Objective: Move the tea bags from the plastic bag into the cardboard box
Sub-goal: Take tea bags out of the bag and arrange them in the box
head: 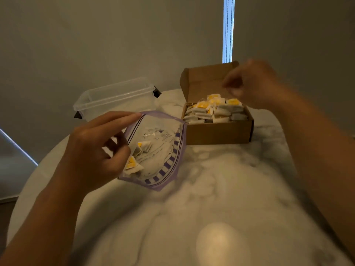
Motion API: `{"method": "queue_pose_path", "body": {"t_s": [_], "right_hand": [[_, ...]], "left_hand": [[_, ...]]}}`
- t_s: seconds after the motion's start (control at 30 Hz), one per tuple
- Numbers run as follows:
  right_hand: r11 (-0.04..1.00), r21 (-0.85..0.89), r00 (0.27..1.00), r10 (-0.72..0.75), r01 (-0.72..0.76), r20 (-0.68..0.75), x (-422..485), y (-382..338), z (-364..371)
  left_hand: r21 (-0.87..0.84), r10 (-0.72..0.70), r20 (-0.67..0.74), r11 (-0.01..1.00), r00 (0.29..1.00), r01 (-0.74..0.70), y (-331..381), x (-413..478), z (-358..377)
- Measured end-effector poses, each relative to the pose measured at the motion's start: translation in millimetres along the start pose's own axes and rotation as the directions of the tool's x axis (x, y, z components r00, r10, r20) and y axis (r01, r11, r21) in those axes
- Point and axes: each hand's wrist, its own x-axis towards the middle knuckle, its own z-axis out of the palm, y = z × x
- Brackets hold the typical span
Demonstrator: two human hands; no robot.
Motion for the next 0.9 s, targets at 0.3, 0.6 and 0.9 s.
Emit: {"method": "queue_pose_path", "body": {"t_s": [0.3, 0.6, 0.9], "right_hand": [[0.766, 0.642, 0.916, -0.226, -0.045, 0.333, -86, -115, 1], [0.917, 0.387, 0.882, -0.259, 0.096, 0.394, -95, -146, 58], [0.937, 0.185, 0.81, -0.35, 0.297, 0.47, -70, -168, 106]], "left_hand": [[0.023, -0.017, 0.013, 1.0, 1.0, 0.017, 6, 1, 1], [0.052, 0.026, 0.032, 0.998, 0.999, -0.028, 8, 1, 0], [0.021, 0.017, 0.032, 1.0, 0.999, -0.017, 6, 0, 1]]}}
